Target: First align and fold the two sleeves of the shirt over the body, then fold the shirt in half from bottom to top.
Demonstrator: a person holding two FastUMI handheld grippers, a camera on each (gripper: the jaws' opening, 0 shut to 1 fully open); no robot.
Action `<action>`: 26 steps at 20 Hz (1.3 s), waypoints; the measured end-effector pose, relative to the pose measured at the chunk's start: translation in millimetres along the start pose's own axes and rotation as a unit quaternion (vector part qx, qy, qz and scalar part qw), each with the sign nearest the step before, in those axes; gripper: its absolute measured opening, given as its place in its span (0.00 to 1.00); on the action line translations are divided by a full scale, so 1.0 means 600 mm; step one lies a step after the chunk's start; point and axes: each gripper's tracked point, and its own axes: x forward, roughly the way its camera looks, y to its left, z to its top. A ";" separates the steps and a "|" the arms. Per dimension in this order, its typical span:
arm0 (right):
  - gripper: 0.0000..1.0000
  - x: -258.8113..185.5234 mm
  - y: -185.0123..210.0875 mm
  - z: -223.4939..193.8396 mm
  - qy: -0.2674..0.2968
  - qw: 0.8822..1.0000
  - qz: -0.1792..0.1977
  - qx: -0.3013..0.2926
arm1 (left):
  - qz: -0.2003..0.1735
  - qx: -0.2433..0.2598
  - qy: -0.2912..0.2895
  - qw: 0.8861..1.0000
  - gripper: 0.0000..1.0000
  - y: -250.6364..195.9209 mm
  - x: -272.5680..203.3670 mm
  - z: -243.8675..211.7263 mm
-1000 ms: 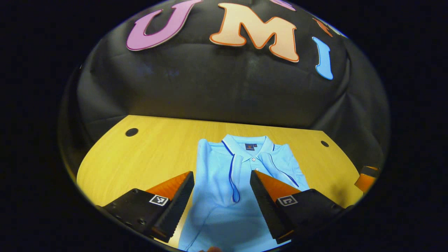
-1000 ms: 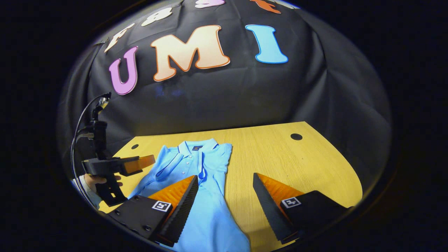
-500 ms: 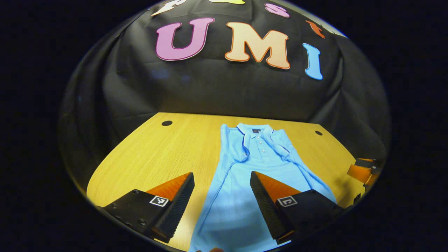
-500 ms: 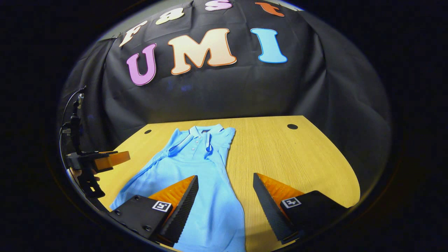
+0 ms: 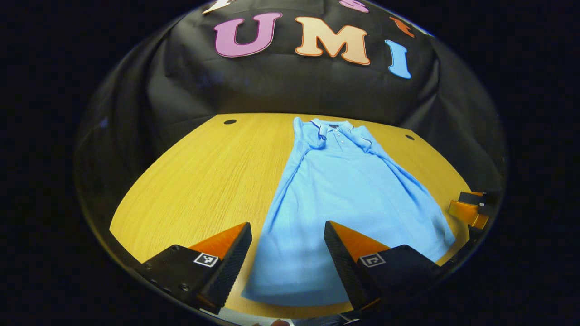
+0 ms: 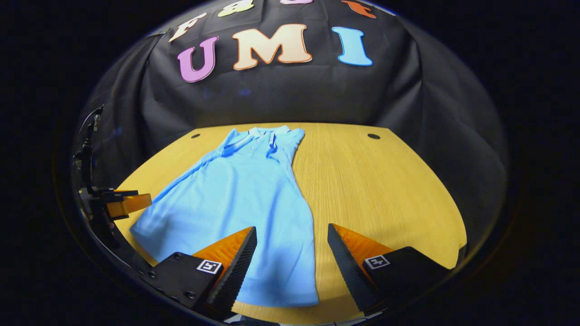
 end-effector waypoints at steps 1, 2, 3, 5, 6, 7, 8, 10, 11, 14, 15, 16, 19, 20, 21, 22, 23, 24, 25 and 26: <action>0.98 -0.004 0.001 -0.022 0.010 1.000 -0.001 -0.003 | 0.000 0.000 0.007 1.000 0.96 0.001 -0.004 -0.016; 0.98 -0.007 0.002 -0.041 0.018 1.000 -0.002 -0.009 | 0.001 0.002 0.015 1.000 0.96 0.002 -0.007 -0.033; 0.98 -0.009 0.004 -0.058 0.025 1.000 -0.005 -0.017 | 0.006 0.003 0.023 1.000 0.96 0.006 -0.010 -0.047; 0.98 -0.009 0.009 -0.090 0.042 0.999 -0.009 -0.030 | 0.013 0.004 0.039 0.999 0.96 0.012 -0.012 -0.074; 0.99 -0.009 0.012 -0.106 0.058 0.998 -0.008 -0.036 | 0.014 0.003 0.050 0.999 0.96 0.014 -0.012 -0.086; 0.98 -0.008 0.016 -0.100 0.045 0.999 -0.010 -0.028 | 0.015 0.008 0.048 0.999 0.96 0.014 -0.016 -0.088; 0.95 -0.003 0.015 -0.099 0.050 0.998 -0.011 -0.024 | 0.014 0.011 0.032 0.999 0.99 0.011 -0.011 -0.079; 0.99 -0.002 0.018 -0.108 0.052 0.999 -0.011 -0.009 | 0.011 0.014 0.027 0.999 0.98 0.005 -0.014 -0.087; 0.95 0.001 0.022 -0.109 0.053 0.999 -0.007 -0.008 | 0.000 0.014 0.024 1.000 0.99 -0.001 -0.012 -0.085; 0.65 0.001 0.056 -0.114 0.059 0.998 0.022 -0.023 | -0.034 0.010 0.009 0.999 0.57 -0.039 -0.006 -0.087; 0.42 0.001 0.069 -0.115 0.061 0.997 0.030 -0.025 | -0.036 0.002 0.003 0.999 0.30 -0.045 -0.005 -0.083; 0.19 0.000 0.071 -0.115 0.062 0.997 0.024 -0.032 | -0.030 -0.003 0.010 0.999 0.04 -0.044 -0.005 -0.086; 0.03 0.000 0.084 -0.113 0.070 0.996 0.039 -0.034 | -0.031 -0.005 0.033 0.999 0.00 -0.047 -0.004 -0.084; 0.03 0.003 0.081 -0.110 0.072 0.996 0.040 -0.023 | -0.033 -0.010 0.037 0.999 0.00 -0.047 -0.005 -0.081; 0.02 0.002 0.082 -0.103 0.075 0.996 0.042 -0.010 | -0.032 -0.011 0.048 0.998 0.00 -0.045 -0.003 -0.080; 0.02 0.003 0.085 -0.088 0.068 0.997 0.047 0.007 | -0.033 -0.013 0.051 0.998 0.00 -0.042 -0.005 -0.074; 0.03 0.003 0.087 -0.068 0.058 0.997 0.050 0.024 | -0.038 -0.016 0.044 0.998 0.00 -0.047 -0.007 -0.056; 0.03 0.001 0.089 -0.046 0.048 0.997 0.054 0.036 | -0.045 -0.018 0.035 0.998 0.00 -0.049 -0.009 -0.036; 0.03 0.002 0.089 -0.023 0.039 0.997 0.056 0.041 | -0.050 -0.017 0.031 0.998 0.00 -0.050 -0.007 -0.015; 0.02 0.004 0.090 -0.002 0.030 0.997 0.058 0.044 | -0.056 -0.015 0.025 0.998 0.00 -0.051 -0.005 0.002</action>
